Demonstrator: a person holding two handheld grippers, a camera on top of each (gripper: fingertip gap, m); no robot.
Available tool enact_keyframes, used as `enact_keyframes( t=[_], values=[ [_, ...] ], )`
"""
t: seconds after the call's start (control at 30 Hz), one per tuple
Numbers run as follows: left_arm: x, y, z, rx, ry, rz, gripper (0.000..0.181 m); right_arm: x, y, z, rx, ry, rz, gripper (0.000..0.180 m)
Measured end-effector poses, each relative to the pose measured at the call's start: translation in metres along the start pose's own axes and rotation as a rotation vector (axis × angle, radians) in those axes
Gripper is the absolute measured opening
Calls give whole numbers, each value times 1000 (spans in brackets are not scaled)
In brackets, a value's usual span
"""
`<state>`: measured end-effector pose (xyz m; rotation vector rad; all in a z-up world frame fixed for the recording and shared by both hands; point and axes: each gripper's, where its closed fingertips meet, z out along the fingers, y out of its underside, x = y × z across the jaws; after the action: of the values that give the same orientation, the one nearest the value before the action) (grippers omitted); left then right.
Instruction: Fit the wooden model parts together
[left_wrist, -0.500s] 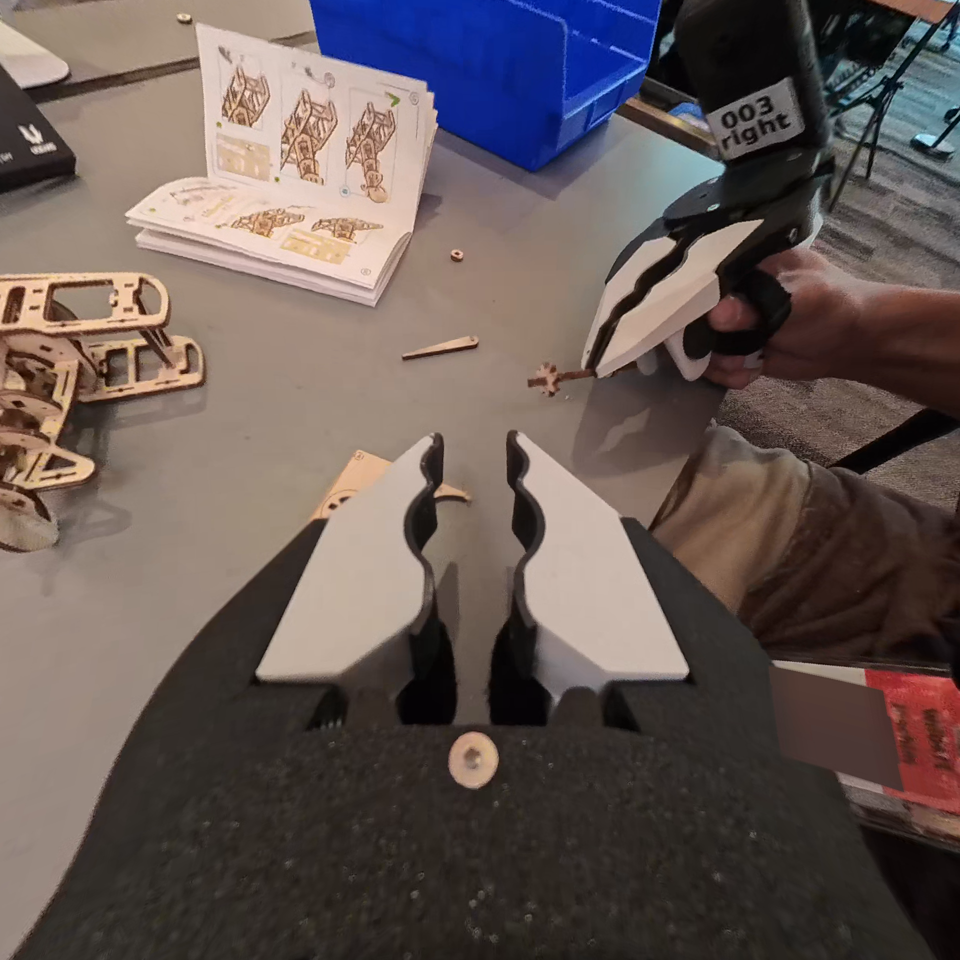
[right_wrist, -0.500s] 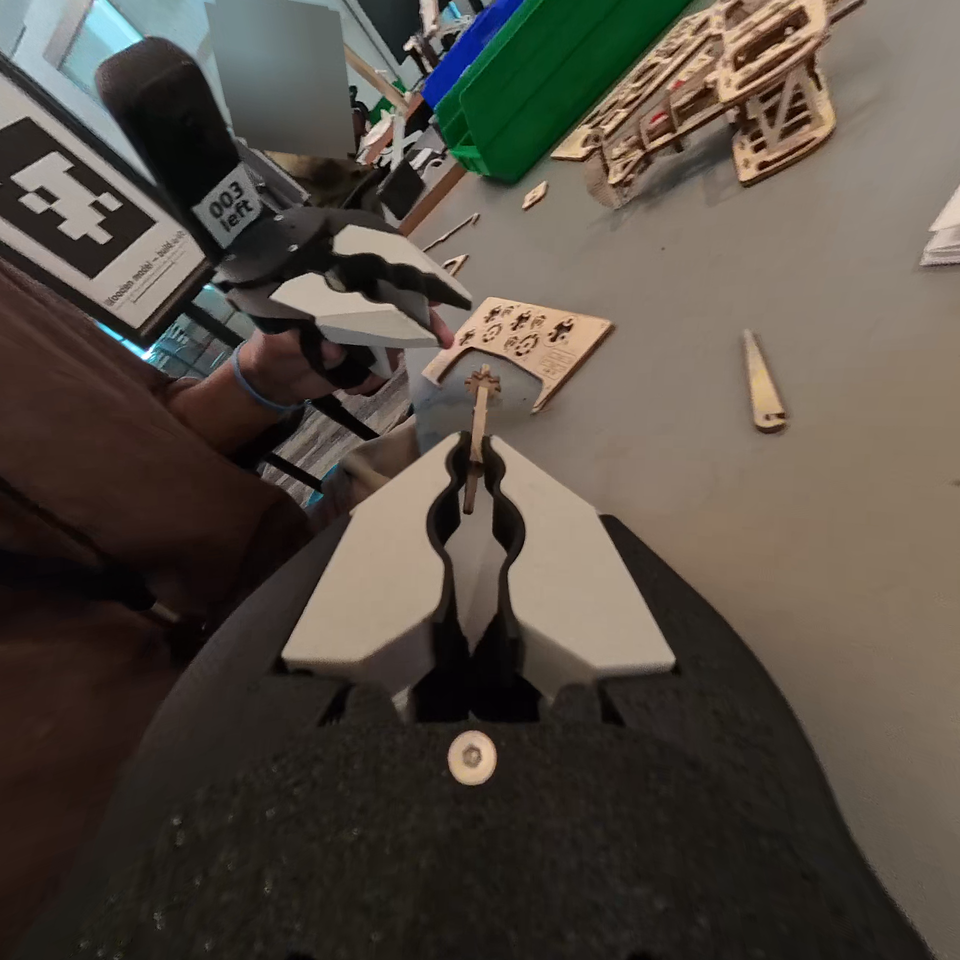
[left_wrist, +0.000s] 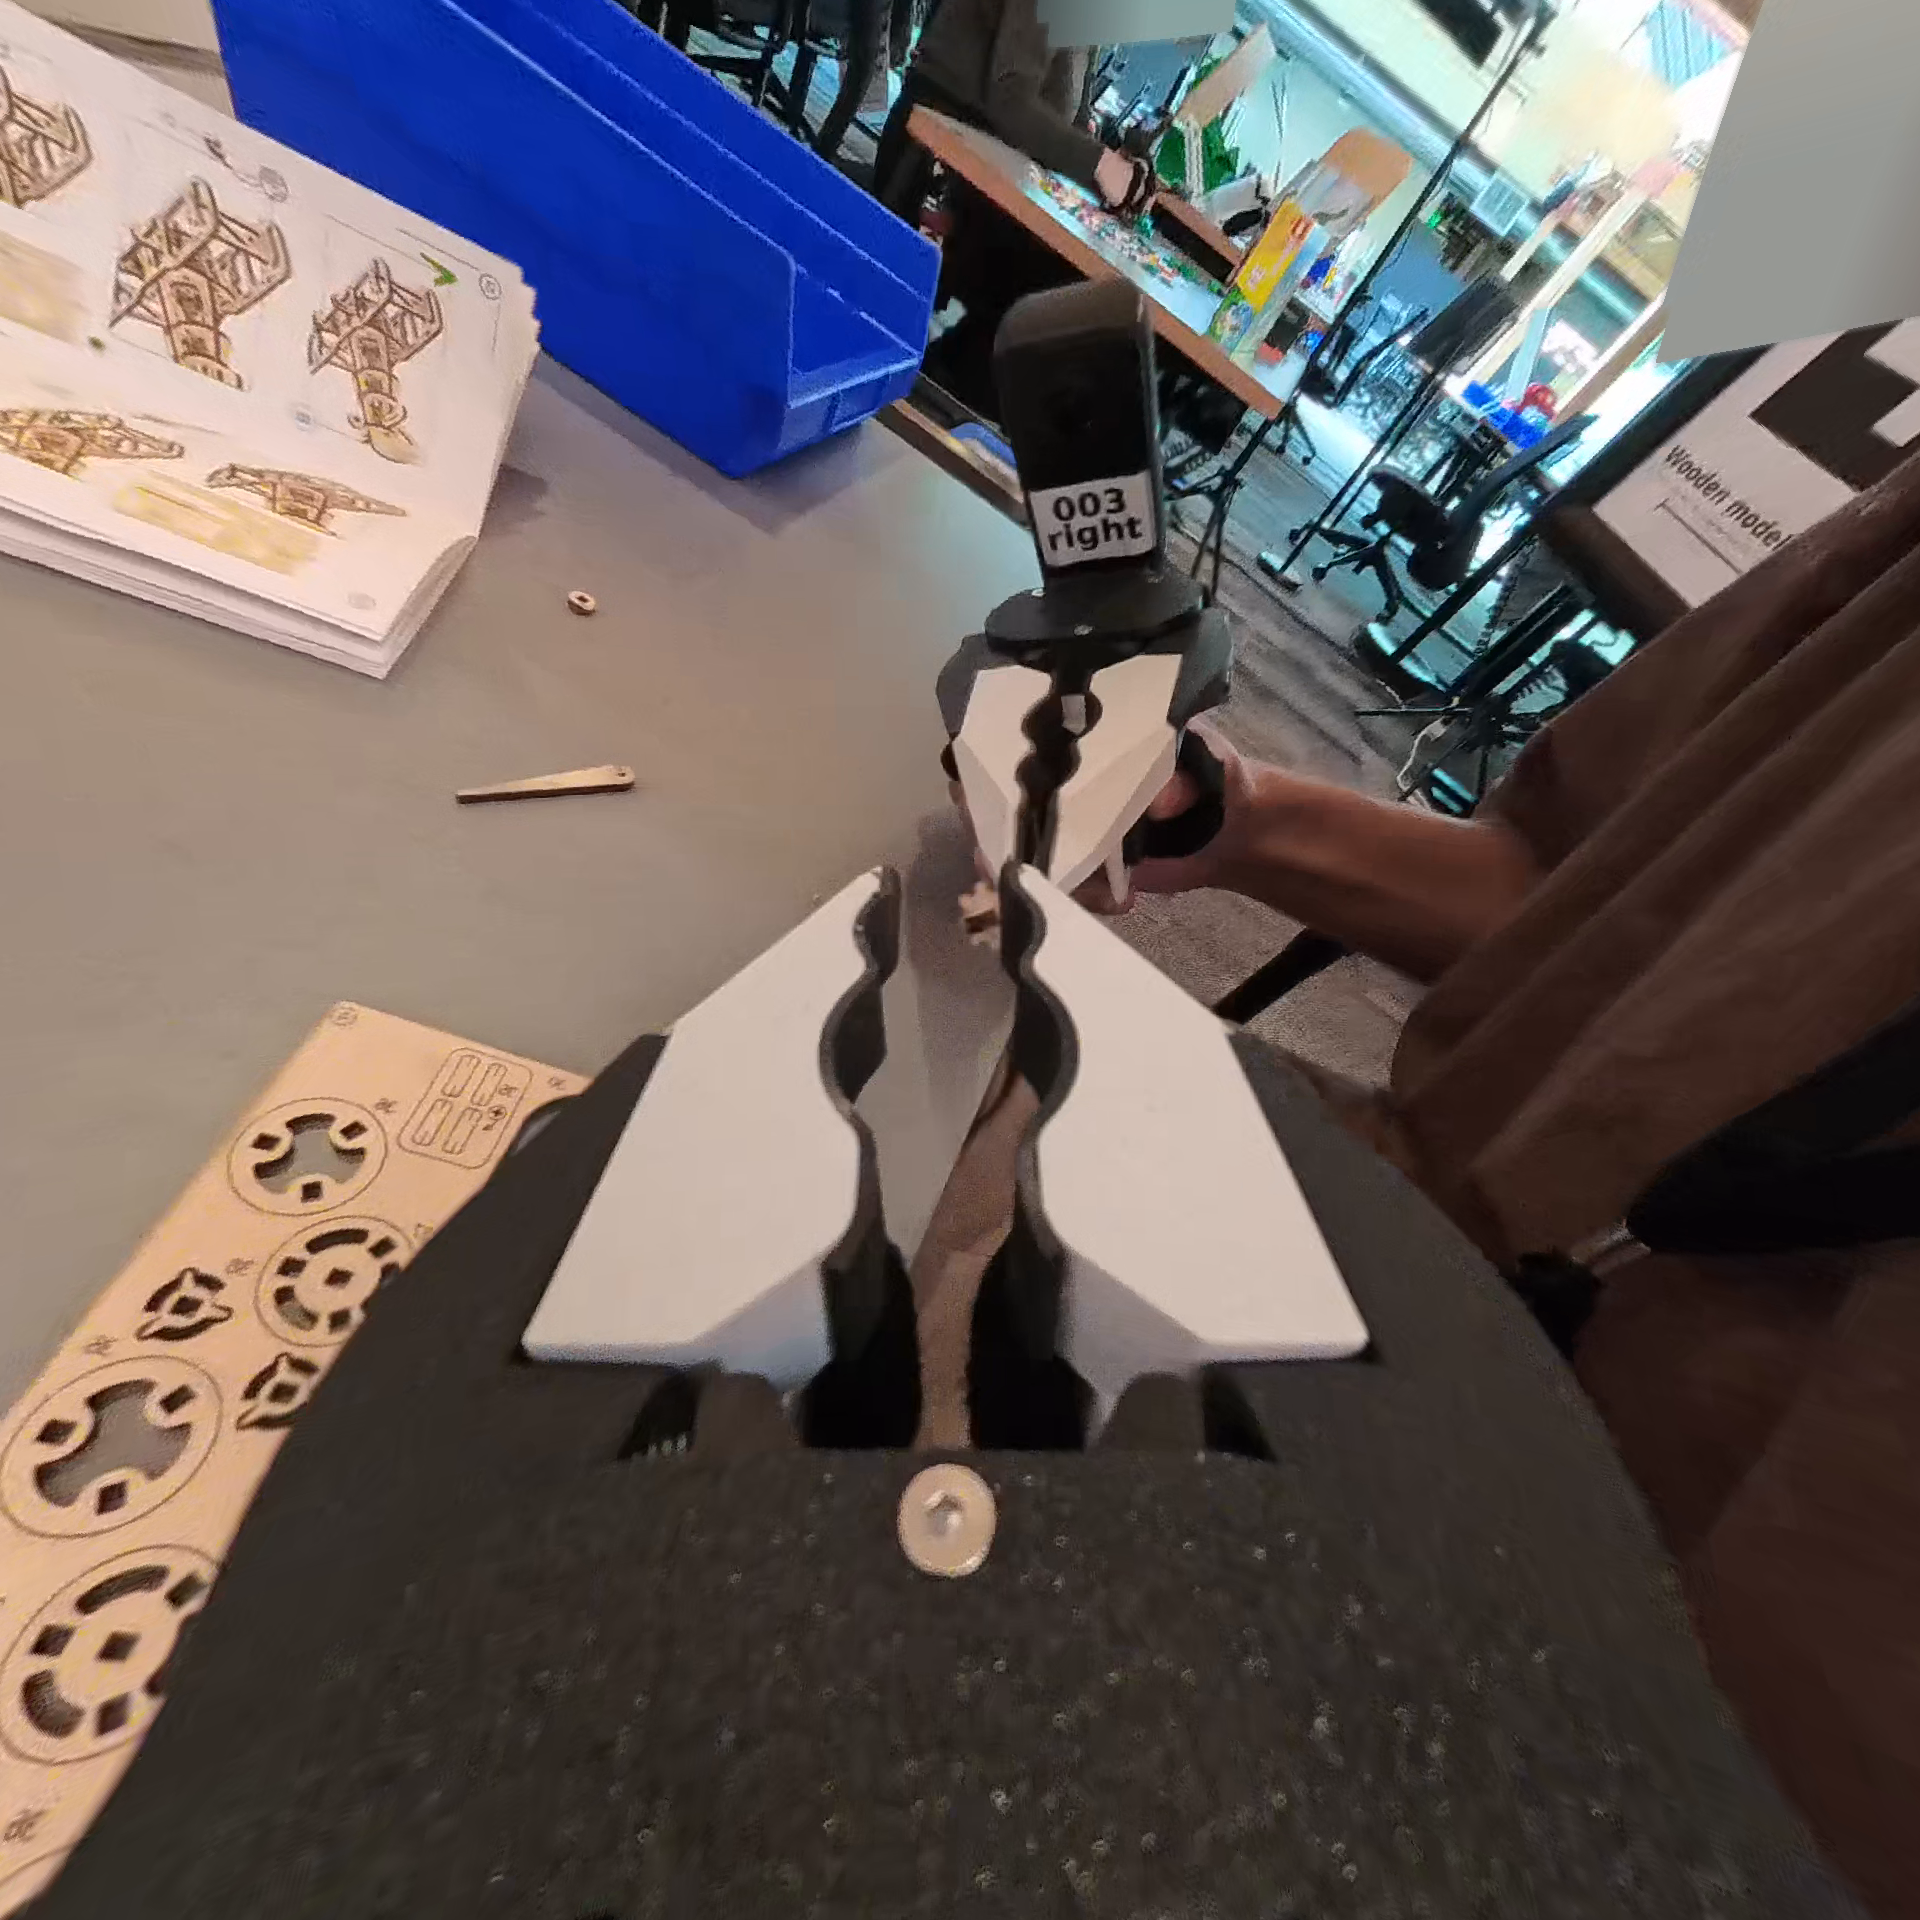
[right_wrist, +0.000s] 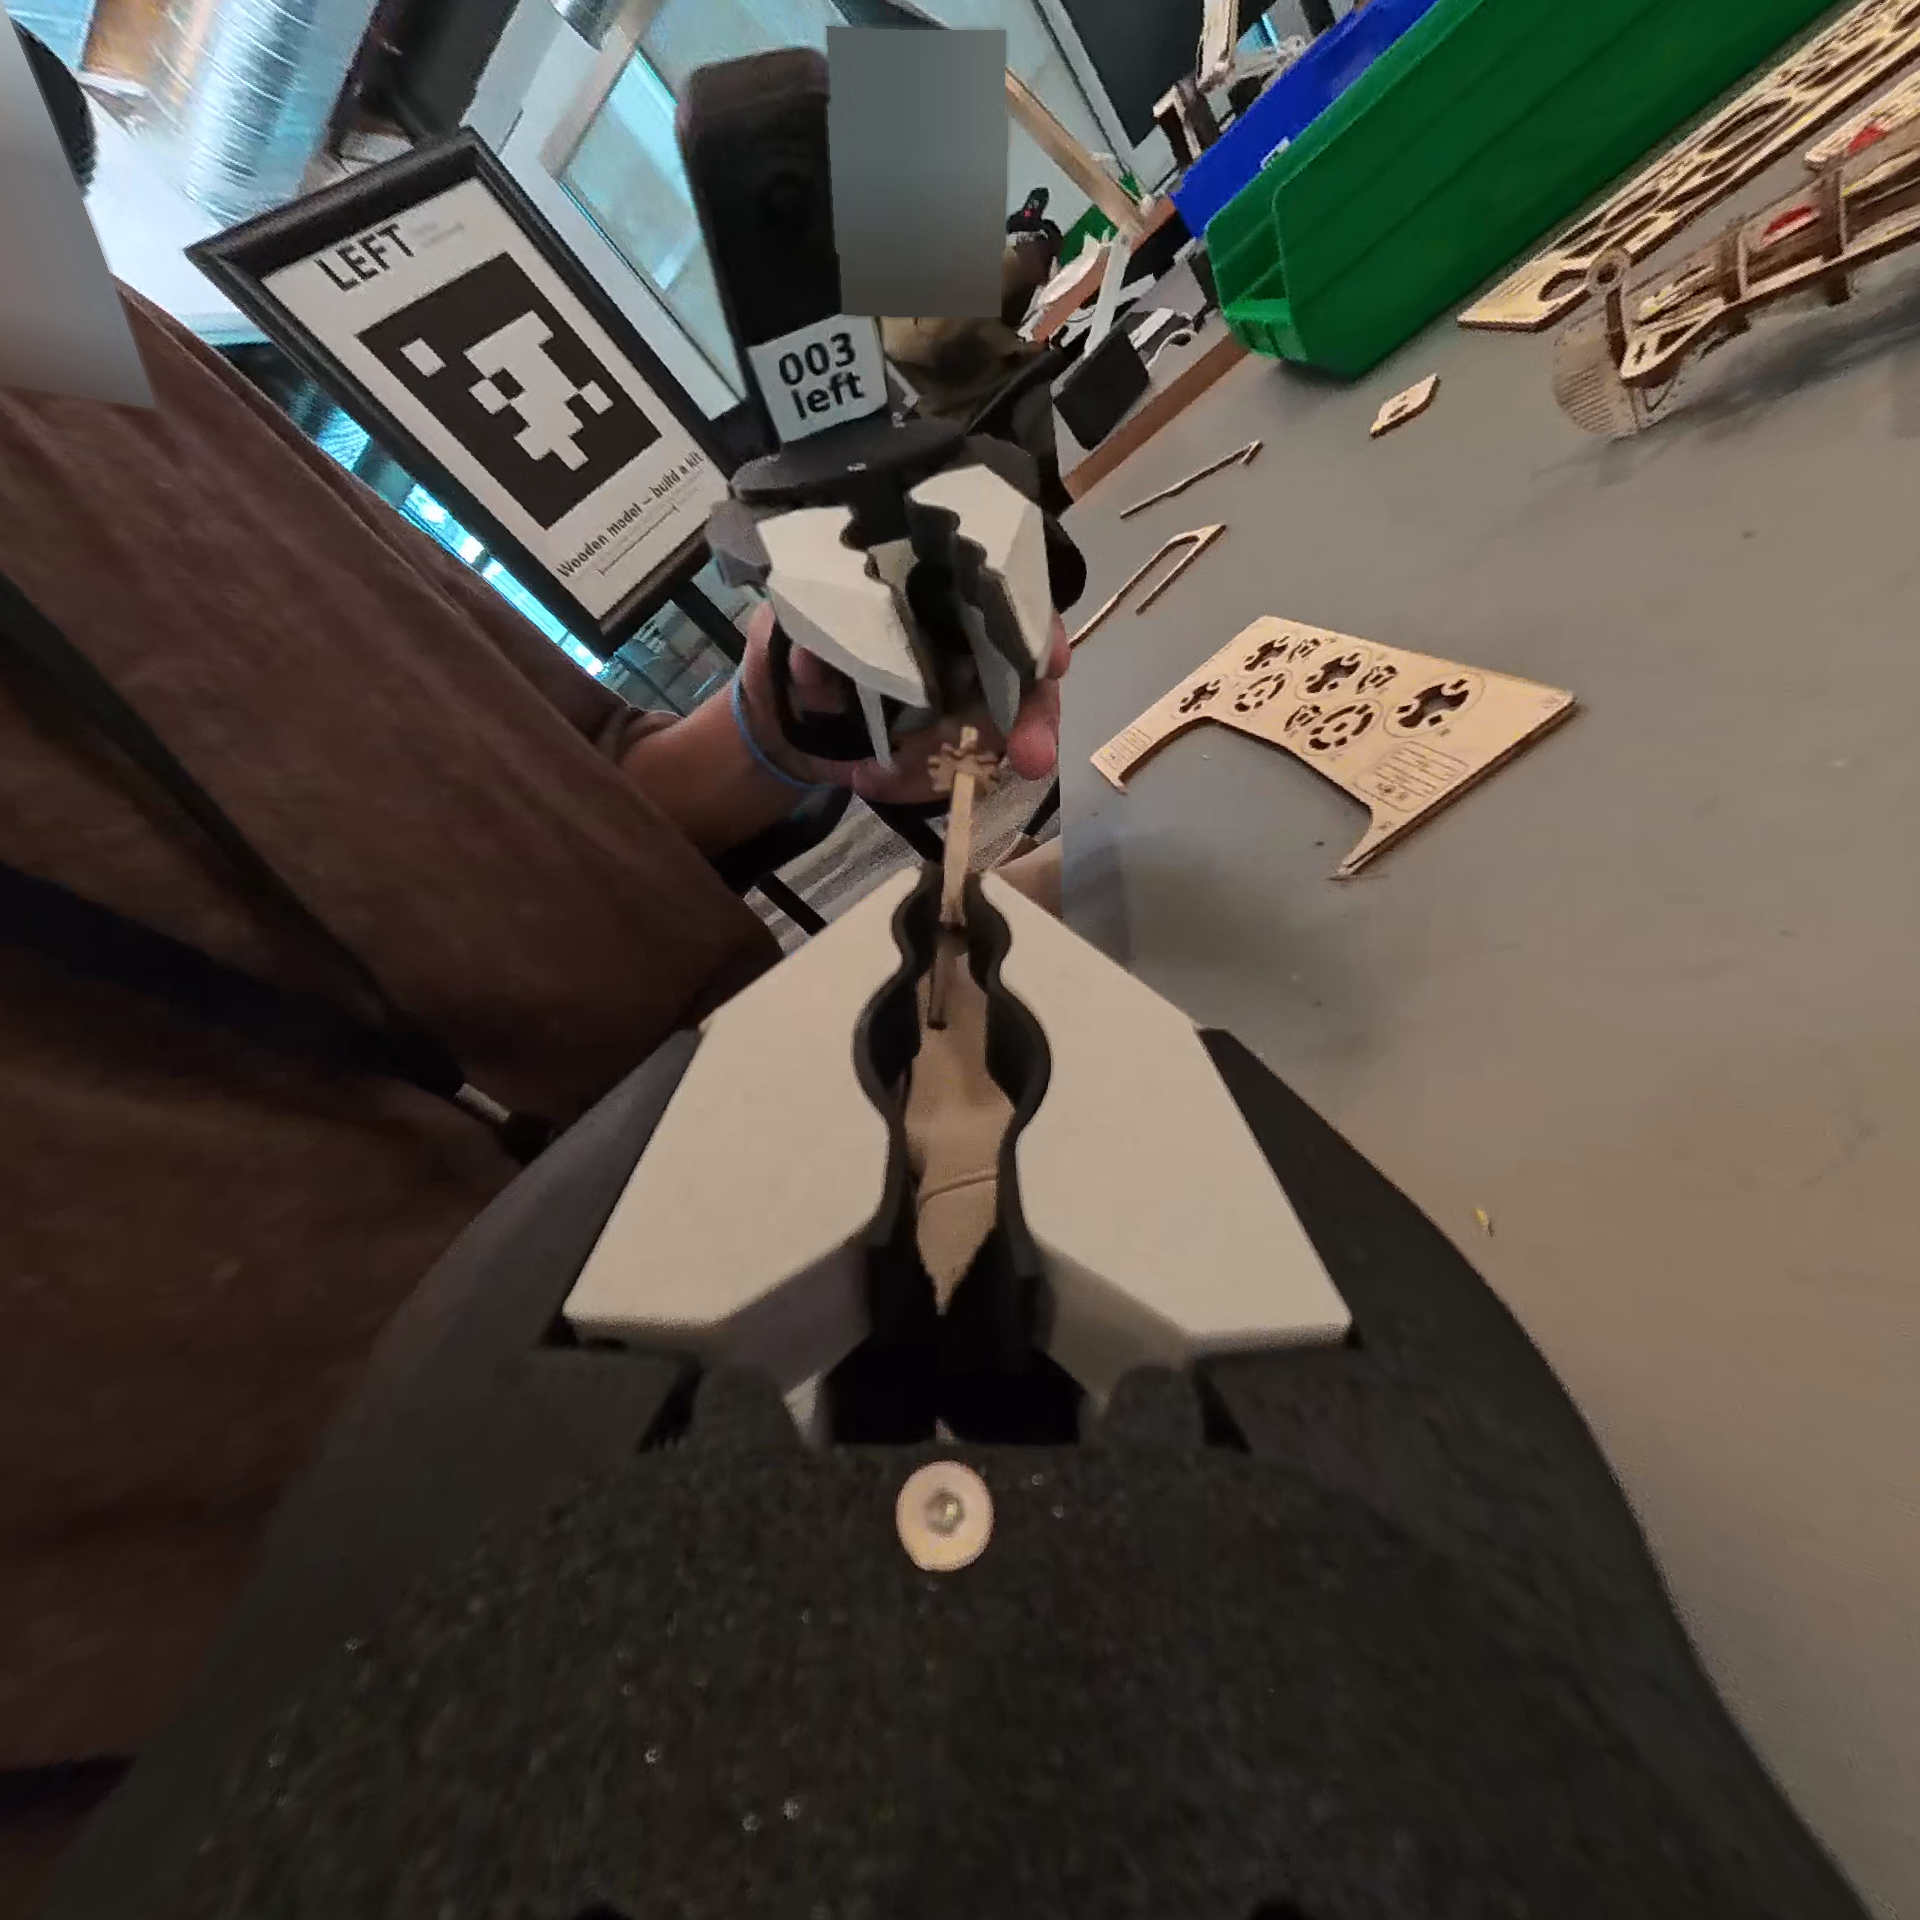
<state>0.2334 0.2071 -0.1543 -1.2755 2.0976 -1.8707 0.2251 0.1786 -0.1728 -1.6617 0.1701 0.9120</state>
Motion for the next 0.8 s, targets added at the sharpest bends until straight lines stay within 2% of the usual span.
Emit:
enact_keyframes(
  t=[0.17, 0.3, 0.6, 0.8],
  values=[
    [5, 9, 3, -55, 31, 21, 15, -6, 1, -2, -7, -37, -6, 3],
    [13, 13, 6, -68, 78, 13, 3, -5, 4, -1, -29, -32, -5, 3],
    [20, 13, 4, -70, 107, 49, 1, -4, -1, -3, 6, -34, -1, 4],
    [20, 10, 3, -56, 60, 173, 1, -4, -4, -2, 19, -33, 10, 7]
  ],
)
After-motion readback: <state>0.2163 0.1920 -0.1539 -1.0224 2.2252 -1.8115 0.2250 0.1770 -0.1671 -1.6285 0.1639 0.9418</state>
